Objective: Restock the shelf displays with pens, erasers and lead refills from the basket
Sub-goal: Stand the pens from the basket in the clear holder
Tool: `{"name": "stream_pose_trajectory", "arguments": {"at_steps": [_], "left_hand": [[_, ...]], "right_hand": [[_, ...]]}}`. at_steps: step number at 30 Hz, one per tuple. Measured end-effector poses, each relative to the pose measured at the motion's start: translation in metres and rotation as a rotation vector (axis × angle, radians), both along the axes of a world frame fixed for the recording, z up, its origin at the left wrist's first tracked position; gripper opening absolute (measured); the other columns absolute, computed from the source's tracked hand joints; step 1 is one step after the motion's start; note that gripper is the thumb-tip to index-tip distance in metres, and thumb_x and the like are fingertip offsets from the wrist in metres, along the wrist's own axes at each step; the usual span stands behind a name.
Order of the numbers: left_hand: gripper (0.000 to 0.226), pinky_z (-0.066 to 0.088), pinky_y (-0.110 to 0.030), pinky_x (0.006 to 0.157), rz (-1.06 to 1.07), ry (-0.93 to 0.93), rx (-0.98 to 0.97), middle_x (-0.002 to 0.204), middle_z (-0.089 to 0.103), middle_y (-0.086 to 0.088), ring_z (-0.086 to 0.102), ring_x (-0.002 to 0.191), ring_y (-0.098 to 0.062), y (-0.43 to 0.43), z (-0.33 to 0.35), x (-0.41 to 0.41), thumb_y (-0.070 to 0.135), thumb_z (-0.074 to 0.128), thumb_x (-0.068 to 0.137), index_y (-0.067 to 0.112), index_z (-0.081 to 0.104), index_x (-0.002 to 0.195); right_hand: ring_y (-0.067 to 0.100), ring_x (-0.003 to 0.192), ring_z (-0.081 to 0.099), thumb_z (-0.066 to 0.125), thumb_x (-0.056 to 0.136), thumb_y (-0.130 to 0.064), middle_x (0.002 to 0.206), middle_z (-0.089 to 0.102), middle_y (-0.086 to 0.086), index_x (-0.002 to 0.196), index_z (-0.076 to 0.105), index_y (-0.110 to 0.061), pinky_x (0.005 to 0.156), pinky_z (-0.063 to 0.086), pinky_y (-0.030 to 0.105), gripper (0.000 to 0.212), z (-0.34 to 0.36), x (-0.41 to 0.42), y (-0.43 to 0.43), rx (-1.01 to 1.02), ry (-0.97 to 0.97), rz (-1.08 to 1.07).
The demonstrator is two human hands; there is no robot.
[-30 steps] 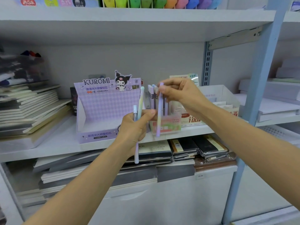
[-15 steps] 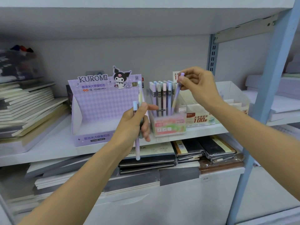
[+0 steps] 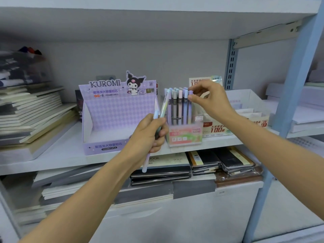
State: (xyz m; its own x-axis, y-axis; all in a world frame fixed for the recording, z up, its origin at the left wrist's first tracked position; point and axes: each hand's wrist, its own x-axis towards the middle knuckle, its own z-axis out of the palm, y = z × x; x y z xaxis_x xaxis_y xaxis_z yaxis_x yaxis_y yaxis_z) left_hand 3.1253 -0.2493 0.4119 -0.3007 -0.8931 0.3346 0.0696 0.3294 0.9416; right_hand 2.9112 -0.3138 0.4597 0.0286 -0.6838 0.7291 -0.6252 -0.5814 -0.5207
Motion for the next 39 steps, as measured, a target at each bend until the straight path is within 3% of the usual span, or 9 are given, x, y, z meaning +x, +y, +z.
{"name": "stream_pose_trajectory", "arguments": {"at_steps": [3,6,9,11,16,27,31,35,39], "left_hand": [[0.019,0.026,-0.018,0.035,0.018,-0.034,-0.006,0.063,0.048,0.004,0.027,0.042,-0.01,0.006,0.0,0.003,0.022,0.043,0.102,0.012,0.039,0.086],[0.017,0.028,-0.02,0.037,-0.007,-0.05,0.009,0.065,0.046,0.003,0.028,0.043,-0.011,0.011,-0.001,0.004,0.024,0.044,0.102,0.013,0.04,0.089],[0.016,0.03,-0.021,0.037,-0.039,-0.069,0.015,0.065,0.045,0.003,0.031,0.044,-0.011,0.015,-0.001,0.004,0.027,0.043,0.103,0.013,0.043,0.096],[0.022,0.032,-0.02,0.036,-0.037,-0.059,0.013,0.064,0.048,0.003,0.034,0.043,-0.01,0.016,0.0,0.007,0.031,0.042,0.103,0.01,0.049,0.101],[0.022,0.022,-0.015,0.031,0.08,0.031,0.019,0.065,0.053,0.004,0.028,0.037,-0.006,0.017,0.001,0.031,0.028,0.058,0.095,0.007,0.064,0.1],[0.026,0.019,-0.015,0.031,0.316,0.291,-0.03,0.047,0.053,0.009,0.023,0.032,-0.006,0.032,0.01,0.022,0.028,0.072,0.084,0.005,0.065,0.095],[0.012,0.019,-0.016,0.033,0.278,0.29,-0.057,0.083,0.075,-0.007,0.022,0.034,-0.007,0.036,0.013,0.015,0.025,0.072,0.084,0.017,0.069,0.076],[0.017,0.036,-0.008,0.04,0.36,0.201,-0.136,0.084,0.075,-0.012,0.048,0.038,0.002,0.034,0.011,0.011,0.021,0.077,0.079,0.009,0.068,0.085],[0.014,0.051,-0.012,0.064,0.36,0.122,-0.189,0.076,0.075,-0.006,0.072,0.073,-0.013,0.031,0.004,0.004,0.017,0.081,0.076,0.011,0.07,0.08]], "right_hand": [[0.009,0.089,0.055,0.068,0.089,-0.027,0.107,0.059,-0.001,0.109,0.069,-0.018,0.078,0.043,0.02,0.022,0.005,0.006,0.01,-0.005,-0.041,-0.069],[0.01,0.077,0.061,0.059,0.095,-0.025,0.102,0.065,0.001,0.115,0.064,-0.014,0.068,0.051,0.023,0.023,0.013,0.022,0.032,0.071,-0.235,0.249],[0.013,0.07,0.066,0.064,0.092,-0.016,0.091,0.07,0.007,0.11,0.068,-0.011,0.065,0.055,0.021,0.019,0.016,0.034,0.048,0.219,-0.141,0.505],[0.012,0.068,0.066,0.068,0.088,-0.009,0.085,0.072,0.007,0.103,0.071,-0.006,0.068,0.055,0.02,0.015,0.014,0.037,0.052,0.225,-0.113,0.536],[0.017,0.07,0.068,0.068,0.085,-0.004,0.08,0.071,0.01,0.096,0.069,-0.001,0.069,0.058,0.022,0.011,0.014,0.023,0.054,0.192,-0.392,0.524],[0.026,0.087,0.071,0.073,0.083,-0.014,0.095,0.073,0.015,0.101,0.069,-0.009,0.077,0.056,0.026,0.019,-0.017,0.025,0.064,0.621,0.028,0.737],[0.029,0.088,0.071,0.068,0.088,-0.013,0.095,0.073,0.015,0.102,0.067,-0.008,0.082,0.058,0.033,0.015,-0.019,0.031,0.068,0.596,0.044,0.744],[0.017,0.073,0.067,0.062,0.09,-0.031,0.084,0.07,0.005,0.105,0.068,-0.006,0.067,0.056,0.024,0.03,-0.005,0.038,0.069,0.433,-0.143,0.633],[0.009,0.067,0.06,0.068,0.084,-0.031,0.078,0.068,-0.001,0.101,0.072,-0.006,0.06,0.05,0.02,0.031,0.001,0.045,0.068,0.379,-0.164,0.617]]}}
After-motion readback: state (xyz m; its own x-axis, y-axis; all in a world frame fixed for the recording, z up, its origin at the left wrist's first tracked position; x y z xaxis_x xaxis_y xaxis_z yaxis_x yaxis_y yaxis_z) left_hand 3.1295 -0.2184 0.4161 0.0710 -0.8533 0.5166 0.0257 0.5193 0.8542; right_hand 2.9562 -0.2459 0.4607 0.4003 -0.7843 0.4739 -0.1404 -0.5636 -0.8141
